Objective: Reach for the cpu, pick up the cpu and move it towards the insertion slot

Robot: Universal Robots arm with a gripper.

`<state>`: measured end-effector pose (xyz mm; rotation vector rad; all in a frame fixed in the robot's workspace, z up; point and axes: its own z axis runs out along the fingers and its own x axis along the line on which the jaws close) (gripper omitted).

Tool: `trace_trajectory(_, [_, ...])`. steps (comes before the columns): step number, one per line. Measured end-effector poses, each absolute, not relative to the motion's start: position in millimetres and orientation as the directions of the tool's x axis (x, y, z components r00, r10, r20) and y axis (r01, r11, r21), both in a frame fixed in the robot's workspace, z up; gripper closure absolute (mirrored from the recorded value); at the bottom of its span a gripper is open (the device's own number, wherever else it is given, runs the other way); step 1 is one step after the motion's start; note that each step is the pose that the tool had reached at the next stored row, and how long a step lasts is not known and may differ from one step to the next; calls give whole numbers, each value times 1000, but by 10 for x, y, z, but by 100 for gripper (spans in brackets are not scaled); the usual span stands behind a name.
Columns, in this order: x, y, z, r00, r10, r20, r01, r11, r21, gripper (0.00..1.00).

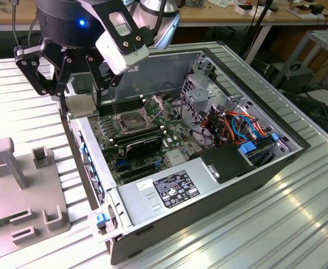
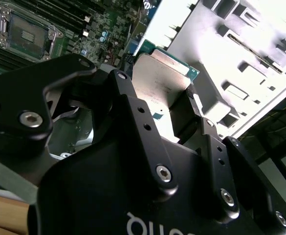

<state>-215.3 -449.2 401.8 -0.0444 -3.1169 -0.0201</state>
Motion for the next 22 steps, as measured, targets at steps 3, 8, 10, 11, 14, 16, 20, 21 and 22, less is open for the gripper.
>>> trace_trajectory(3, [-2106,-4487,4017,-999,28,24,29,1000,11,45])
trace_trajectory(8, [-1925,-4463,4016,-999,28,24,29,1000,10,45])
trace_trajectory(10, [-1792,-4446,4013,-999,29,24,29,1000,10,45])
trace_trajectory(11, [-1757,-4441,4012,-999,29,24,29,1000,10,45])
trace_trajectory(14, [-1629,-4428,4011,-999,29,24,29,1000,10,45])
trace_trajectory(16, [-1540,-4423,4011,-999,29,24,29,1000,10,45])
trace_trajectory(20, [-1313,-4417,4009,-999,28,24,29,1000,10,45])
trace_trajectory(21, [-1236,-4416,4008,-999,29,24,29,1000,10,45])
trace_trajectory(22, [-1167,-4415,4007,-999,28,24,29,1000,10,45])
